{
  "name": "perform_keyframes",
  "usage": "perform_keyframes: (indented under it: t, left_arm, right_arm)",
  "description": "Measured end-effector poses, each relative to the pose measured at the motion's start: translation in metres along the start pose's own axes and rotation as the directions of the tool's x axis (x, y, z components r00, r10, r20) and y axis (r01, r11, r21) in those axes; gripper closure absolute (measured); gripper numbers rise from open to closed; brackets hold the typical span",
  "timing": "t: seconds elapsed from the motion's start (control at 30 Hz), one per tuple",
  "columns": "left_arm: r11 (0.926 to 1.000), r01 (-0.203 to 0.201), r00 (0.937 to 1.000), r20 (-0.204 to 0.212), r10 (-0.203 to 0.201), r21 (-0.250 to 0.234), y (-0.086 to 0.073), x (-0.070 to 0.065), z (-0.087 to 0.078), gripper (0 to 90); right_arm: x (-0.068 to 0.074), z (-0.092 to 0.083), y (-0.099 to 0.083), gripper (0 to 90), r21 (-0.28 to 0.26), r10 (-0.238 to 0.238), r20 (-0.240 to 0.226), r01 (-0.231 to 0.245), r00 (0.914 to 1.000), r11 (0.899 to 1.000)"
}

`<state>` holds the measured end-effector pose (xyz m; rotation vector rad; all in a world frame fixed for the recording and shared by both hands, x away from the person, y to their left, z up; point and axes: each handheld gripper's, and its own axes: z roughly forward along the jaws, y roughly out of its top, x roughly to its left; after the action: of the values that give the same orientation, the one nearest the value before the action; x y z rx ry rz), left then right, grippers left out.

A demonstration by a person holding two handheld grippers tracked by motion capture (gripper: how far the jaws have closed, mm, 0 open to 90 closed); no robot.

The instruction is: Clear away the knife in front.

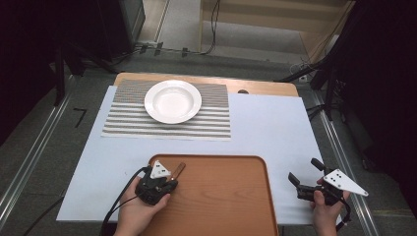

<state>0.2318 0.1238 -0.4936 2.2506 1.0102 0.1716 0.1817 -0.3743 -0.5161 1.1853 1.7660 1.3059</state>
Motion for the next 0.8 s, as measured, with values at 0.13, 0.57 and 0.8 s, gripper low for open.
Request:
perform_keyframes:
  t: [0.13, 0.57, 0.8]
  left_arm:
    - [0.9999, 0.016, 0.9999, 0.004, -0.016, -0.007, -0.003, 0.006, -0.003, 89.6]
    - [0.9993, 0.038, 0.9990, 0.023, -0.038, 0.004, -0.012, 0.024, -0.015, 89.6]
    - [0.9985, 0.055, 0.9983, 0.017, -0.055, 0.006, -0.015, 0.033, -0.020, 89.5]
  right_arm:
    - [0.000, 0.000, 0.000, 0.0, 0.001, 0.000, 0.001, 0.000, 1.0000, 1.000]
    - [0.000, 0.000, 0.000, 0.0, 0.003, 0.001, 0.004, -0.001, 1.0000, 1.000]
    - [0.000, 0.001, 0.000, 0.0, 0.005, -0.003, 0.005, 0.003, 1.0000, 1.000]
